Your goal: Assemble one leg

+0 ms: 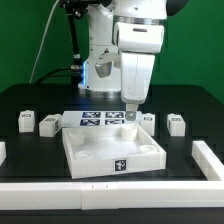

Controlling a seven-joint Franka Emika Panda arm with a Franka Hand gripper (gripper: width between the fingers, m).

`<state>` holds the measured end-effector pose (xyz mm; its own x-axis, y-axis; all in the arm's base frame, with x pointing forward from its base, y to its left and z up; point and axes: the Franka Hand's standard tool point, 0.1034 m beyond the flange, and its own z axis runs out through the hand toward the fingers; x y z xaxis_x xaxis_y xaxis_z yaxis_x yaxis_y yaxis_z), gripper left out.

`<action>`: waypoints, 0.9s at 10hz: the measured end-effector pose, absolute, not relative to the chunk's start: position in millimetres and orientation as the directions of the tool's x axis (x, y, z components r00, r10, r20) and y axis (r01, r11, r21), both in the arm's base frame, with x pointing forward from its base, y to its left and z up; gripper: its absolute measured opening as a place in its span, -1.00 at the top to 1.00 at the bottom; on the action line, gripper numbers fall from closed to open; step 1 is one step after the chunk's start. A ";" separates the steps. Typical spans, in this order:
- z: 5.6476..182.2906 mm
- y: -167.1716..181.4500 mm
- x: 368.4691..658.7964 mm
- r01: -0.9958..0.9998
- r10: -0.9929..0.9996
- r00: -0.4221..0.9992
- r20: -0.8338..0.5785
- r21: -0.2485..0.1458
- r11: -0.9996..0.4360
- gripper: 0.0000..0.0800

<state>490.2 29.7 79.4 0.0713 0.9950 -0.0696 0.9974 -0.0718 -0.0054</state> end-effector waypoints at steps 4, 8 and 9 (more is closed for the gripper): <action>62.6 -1.1 462.0 0.970 0.970 -0.238 -0.050 -0.058 0.235 -0.62; 38.2 -12.1 442.1 0.946 0.951 -0.307 -0.019 -0.115 0.303 -0.62; 29.9 -15.0 437.7 0.947 0.955 -0.297 -0.011 -0.131 0.293 -0.62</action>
Offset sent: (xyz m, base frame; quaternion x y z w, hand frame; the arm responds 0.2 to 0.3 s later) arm -0.0310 -0.0067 -0.0114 0.0436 0.0272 -0.1630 0.9853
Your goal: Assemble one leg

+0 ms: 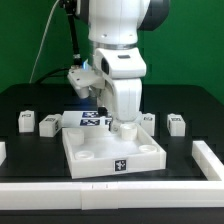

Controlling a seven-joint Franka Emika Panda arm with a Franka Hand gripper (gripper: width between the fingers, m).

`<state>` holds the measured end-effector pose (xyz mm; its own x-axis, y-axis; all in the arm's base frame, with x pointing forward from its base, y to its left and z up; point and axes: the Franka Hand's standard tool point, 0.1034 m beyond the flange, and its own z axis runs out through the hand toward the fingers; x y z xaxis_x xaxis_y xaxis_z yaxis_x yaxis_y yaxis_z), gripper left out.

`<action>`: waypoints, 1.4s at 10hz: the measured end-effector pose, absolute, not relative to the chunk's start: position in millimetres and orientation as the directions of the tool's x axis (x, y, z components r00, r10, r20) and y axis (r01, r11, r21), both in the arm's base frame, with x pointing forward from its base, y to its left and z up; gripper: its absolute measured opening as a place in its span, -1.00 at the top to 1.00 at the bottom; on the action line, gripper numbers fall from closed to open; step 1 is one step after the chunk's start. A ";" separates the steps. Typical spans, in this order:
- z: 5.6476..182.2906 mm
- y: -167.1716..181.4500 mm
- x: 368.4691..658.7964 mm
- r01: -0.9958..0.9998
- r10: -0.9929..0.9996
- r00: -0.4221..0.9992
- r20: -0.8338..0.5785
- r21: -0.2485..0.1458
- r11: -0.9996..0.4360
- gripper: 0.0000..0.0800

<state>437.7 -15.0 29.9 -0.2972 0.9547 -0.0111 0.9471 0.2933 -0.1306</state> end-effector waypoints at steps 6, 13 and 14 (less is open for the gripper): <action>12.0 -20.6 428.5 0.954 0.968 -0.252 -0.001 -0.165 0.249 -0.60; 12.4 -21.5 429.9 0.956 0.968 -0.249 -0.002 -0.158 0.246 0.82; 12.4 -21.5 429.9 0.956 0.968 -0.249 -0.002 -0.158 0.246 0.82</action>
Offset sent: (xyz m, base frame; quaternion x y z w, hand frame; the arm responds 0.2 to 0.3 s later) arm 0.0028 -0.0024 -0.0074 0.0166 0.0115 -0.0176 0.9996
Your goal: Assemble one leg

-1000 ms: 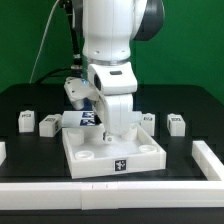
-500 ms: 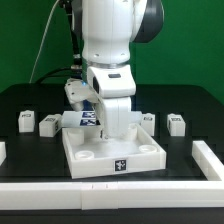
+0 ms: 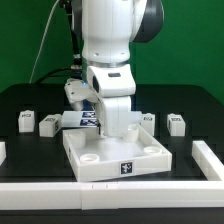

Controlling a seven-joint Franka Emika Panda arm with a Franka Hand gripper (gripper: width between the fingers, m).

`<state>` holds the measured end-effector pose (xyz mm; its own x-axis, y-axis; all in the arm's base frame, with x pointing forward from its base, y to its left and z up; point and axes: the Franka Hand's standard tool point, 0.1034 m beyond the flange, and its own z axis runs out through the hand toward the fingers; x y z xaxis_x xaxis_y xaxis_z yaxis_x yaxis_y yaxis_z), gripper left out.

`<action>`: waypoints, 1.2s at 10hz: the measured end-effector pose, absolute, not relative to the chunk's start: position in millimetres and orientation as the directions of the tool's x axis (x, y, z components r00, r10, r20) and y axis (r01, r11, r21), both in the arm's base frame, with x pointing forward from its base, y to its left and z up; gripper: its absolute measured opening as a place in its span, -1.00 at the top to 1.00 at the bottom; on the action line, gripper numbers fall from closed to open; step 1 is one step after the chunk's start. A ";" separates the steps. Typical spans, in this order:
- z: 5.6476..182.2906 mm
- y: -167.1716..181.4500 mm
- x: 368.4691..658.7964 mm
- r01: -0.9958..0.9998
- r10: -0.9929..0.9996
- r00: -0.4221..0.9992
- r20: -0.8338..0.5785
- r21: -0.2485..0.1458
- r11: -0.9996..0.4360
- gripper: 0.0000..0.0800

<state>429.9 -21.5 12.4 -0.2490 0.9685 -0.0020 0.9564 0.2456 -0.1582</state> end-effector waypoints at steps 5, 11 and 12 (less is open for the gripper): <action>11.6 -13.6 446.7 0.984 0.993 -0.116 -0.026 -0.137 0.111 0.82; 12.4 41.5 477.3 0.995 0.999 0.017 -0.040 -0.095 -0.021 0.82; 12.3 51.2 480.8 0.996 0.999 0.012 -0.040 -0.090 -0.016 0.82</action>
Offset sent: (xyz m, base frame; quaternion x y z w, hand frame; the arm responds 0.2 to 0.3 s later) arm 0.0249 0.0022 0.0003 0.0055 -0.0368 0.1546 0.9873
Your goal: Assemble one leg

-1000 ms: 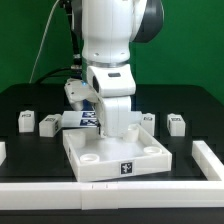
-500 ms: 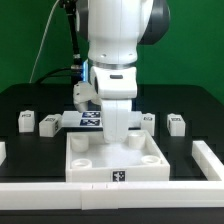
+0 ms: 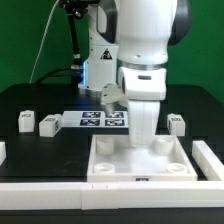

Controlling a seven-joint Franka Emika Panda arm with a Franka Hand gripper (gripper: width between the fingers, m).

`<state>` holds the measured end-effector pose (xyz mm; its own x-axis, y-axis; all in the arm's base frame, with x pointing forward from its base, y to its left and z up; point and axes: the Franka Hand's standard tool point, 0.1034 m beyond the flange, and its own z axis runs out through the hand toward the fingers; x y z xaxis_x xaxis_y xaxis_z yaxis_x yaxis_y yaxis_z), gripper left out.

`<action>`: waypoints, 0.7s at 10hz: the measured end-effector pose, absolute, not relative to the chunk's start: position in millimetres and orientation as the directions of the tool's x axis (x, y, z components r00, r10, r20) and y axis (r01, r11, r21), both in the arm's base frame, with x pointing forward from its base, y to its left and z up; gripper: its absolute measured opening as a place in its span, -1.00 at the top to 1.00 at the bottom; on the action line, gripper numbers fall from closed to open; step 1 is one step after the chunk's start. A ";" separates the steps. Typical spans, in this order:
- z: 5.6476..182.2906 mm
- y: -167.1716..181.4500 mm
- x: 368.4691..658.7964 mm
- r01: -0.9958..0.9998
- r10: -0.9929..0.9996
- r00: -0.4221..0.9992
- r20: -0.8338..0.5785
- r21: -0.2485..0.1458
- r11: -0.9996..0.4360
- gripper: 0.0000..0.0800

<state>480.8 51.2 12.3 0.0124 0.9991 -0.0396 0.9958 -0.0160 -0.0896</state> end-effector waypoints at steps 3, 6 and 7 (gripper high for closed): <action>12.3 67.8 489.6 0.997 0.999 -0.012 -0.036 -0.077 0.010 0.82; 12.3 68.7 490.8 0.997 0.999 -0.023 -0.035 -0.076 0.021 0.82; 12.3 68.6 490.7 0.997 0.999 -0.023 -0.035 -0.076 0.021 0.82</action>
Offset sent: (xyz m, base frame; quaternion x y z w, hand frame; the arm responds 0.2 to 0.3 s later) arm 0.0114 0.0242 -0.0012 -0.0091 0.0022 -0.0314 0.9995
